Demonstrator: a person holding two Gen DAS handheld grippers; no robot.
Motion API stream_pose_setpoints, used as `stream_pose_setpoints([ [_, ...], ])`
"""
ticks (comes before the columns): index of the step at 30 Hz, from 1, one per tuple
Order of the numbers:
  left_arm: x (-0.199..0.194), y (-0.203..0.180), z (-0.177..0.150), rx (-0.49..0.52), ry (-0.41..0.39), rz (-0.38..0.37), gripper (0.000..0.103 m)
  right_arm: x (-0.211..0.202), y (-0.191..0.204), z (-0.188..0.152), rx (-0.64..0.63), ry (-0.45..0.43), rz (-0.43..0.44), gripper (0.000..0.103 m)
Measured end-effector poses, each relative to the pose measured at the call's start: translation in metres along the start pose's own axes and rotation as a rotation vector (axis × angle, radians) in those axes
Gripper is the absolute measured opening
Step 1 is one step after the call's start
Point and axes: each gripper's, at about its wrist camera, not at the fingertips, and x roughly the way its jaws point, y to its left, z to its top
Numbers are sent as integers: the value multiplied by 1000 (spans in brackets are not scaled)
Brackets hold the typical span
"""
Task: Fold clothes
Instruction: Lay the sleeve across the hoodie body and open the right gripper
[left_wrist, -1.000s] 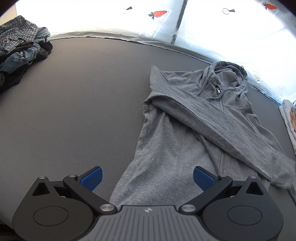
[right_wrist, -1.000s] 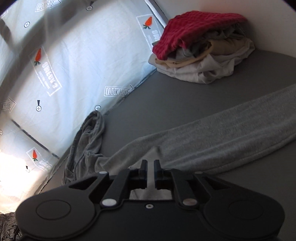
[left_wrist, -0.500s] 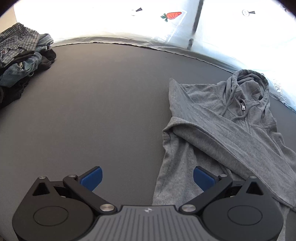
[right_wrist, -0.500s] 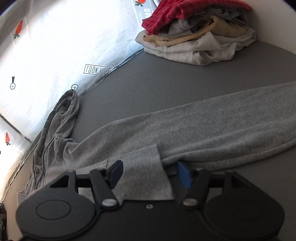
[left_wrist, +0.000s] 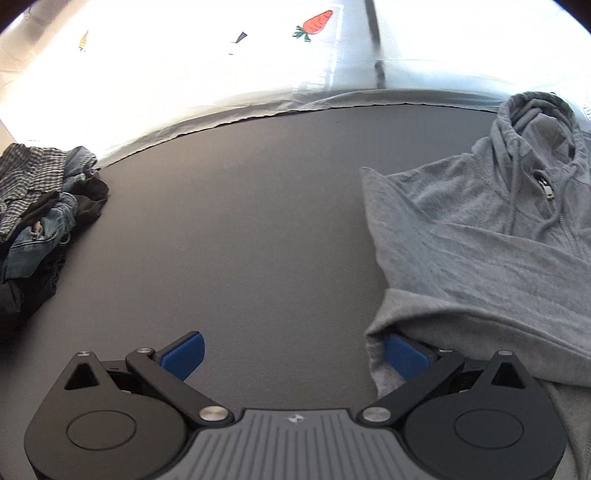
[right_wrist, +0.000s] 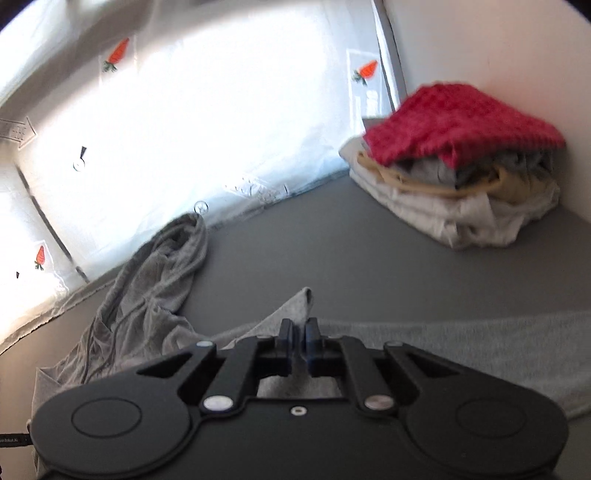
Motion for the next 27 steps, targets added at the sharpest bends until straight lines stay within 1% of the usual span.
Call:
stream_pose_setpoints([
  [2, -3, 11, 1, -41, -26, 82, 101, -13, 6, 19, -11, -96, -14, 6],
  [3, -5, 17, 1, -61, -39, 123, 101, -20, 4, 28, 9, -143, -22, 6],
  [5, -2, 32, -1, -110, -10, 155, 101, -25, -7, 42, 51, -188, -37, 6],
  [6, 1, 39, -3, -131, 13, 145, 101, -20, -12, 45, 35, -170, -60, 6],
  [8, 4, 49, -7, -160, 51, 102, 101, 5, -16, 37, -60, -66, -200, 7],
  [9, 3, 49, -9, -165, 56, 85, 101, 17, -18, 33, -104, -14, -264, 9],
  [11, 0, 48, -12, -171, 58, 48, 102, 33, -21, 17, -155, 80, -332, 9],
  [12, -4, 45, -12, -170, 49, 27, 102, 33, -22, 8, -150, 88, -333, 14],
  [13, -8, 41, -12, -169, 42, -1, 102, 31, -24, 1, -124, 90, -329, 31],
  [14, -11, 36, -12, -169, 37, -30, 102, 30, -25, -4, -85, 97, -310, 39],
  [15, -13, 31, -11, -168, 35, -57, 102, 28, -27, -10, -49, 105, -292, 43],
  [17, -16, 18, -10, -146, 33, -106, 102, 30, -31, -18, -3, 135, -252, 43],
  [20, -21, -3, -9, -95, 22, -158, 102, 34, -36, -26, 25, 160, -262, 46],
  [22, -22, -13, -8, -57, 13, -176, 102, 35, -41, -30, 54, 157, -268, 57],
  [25, -20, -23, -9, -25, 21, -186, 103, 37, -49, -36, 93, 166, -266, 59],
  [27, -17, -27, -11, -9, 46, -184, 103, 40, -53, -41, 107, 185, -276, 62],
])
